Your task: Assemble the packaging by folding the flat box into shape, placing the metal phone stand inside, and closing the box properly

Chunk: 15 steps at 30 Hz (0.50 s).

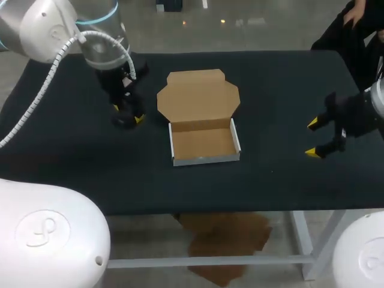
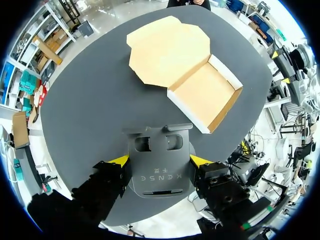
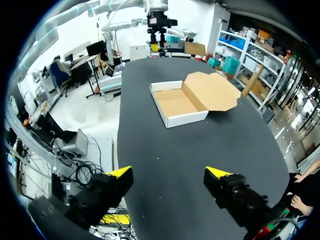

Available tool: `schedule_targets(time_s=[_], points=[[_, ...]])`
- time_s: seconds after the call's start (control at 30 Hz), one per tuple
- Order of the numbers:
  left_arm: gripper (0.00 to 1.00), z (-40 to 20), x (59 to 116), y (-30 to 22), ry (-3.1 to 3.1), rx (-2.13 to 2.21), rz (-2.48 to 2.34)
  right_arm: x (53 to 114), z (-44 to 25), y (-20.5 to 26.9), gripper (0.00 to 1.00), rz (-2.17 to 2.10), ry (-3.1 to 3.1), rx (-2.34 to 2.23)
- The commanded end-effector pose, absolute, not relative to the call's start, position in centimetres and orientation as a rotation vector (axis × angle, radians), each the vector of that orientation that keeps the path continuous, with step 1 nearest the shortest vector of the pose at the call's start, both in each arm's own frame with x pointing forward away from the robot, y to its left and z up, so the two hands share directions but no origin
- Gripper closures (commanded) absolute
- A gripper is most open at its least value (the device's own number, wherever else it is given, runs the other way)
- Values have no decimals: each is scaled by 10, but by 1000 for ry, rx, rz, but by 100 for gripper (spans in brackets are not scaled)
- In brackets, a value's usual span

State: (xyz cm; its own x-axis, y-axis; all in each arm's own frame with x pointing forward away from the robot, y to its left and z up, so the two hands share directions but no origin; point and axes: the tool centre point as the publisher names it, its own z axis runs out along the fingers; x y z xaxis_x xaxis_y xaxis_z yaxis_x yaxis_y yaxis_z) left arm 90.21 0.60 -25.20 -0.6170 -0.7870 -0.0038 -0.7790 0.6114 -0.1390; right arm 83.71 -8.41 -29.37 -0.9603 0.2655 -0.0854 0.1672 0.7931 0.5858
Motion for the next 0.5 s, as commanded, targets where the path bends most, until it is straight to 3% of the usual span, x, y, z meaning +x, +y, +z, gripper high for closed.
schedule_targets(time_s=[0.03, 0.5], points=[[100, -254, 896, -16, 2734, -1330, -164, 836, -293, -85, 0, 903, 2816, 340], [100, -276, 885, -85, 2778, -1255, -211, 836, -293, -85, 0, 903, 2816, 340]])
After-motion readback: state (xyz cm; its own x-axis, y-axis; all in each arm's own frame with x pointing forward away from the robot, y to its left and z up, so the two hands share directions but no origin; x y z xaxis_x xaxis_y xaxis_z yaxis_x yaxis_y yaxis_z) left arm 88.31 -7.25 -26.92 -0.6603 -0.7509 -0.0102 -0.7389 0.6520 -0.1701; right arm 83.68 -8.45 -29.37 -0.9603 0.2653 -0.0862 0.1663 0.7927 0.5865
